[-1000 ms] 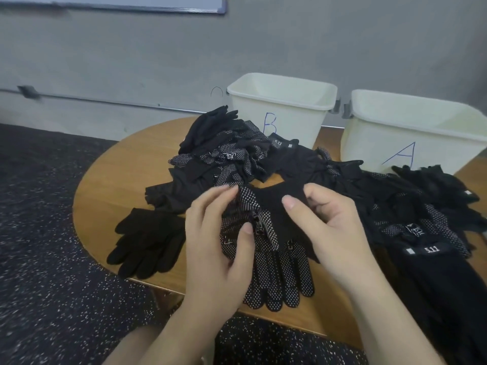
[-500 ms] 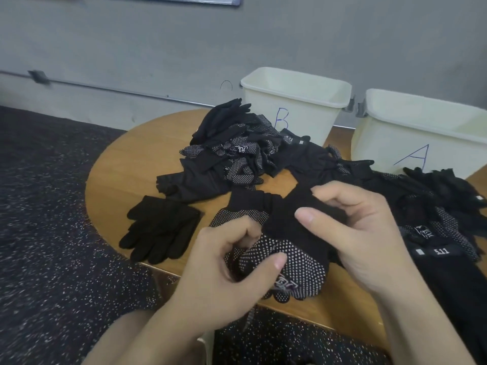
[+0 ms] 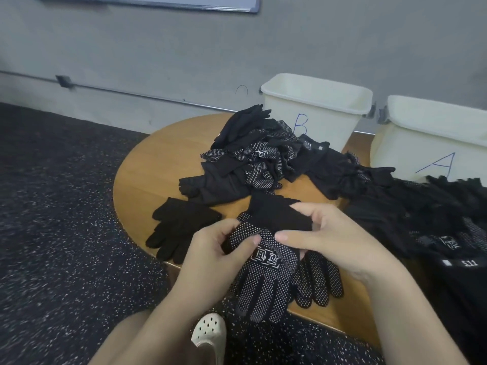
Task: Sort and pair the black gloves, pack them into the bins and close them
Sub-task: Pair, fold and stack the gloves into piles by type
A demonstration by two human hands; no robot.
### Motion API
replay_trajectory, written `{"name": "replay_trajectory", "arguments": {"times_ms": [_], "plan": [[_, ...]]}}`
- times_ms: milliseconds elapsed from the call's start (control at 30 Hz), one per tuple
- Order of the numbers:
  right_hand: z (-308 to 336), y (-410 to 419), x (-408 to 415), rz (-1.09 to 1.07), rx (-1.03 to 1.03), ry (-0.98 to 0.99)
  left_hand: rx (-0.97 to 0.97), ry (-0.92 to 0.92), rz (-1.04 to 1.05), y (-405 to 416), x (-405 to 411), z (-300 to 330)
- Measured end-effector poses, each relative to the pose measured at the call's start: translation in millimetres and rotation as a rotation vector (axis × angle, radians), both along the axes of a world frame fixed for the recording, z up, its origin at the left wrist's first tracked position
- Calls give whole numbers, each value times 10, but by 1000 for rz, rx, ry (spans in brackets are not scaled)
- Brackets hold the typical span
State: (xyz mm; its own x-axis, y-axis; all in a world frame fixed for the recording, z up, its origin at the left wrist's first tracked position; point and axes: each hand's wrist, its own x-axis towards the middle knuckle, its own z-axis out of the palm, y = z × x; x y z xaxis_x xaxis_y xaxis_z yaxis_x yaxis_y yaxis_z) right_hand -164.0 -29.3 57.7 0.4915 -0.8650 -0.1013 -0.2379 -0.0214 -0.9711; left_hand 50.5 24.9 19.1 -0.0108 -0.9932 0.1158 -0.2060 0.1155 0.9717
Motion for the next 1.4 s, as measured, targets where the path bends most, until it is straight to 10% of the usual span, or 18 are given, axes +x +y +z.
{"name": "replay_trajectory", "arguments": {"times_ms": [467,1400], "plan": [[-192,-310,290,-395,-177,-121,27,-87,176,-257,47,-64],[-578,-796,495,-421,-422,390,169,-325,294,-285,312,-200]]}}
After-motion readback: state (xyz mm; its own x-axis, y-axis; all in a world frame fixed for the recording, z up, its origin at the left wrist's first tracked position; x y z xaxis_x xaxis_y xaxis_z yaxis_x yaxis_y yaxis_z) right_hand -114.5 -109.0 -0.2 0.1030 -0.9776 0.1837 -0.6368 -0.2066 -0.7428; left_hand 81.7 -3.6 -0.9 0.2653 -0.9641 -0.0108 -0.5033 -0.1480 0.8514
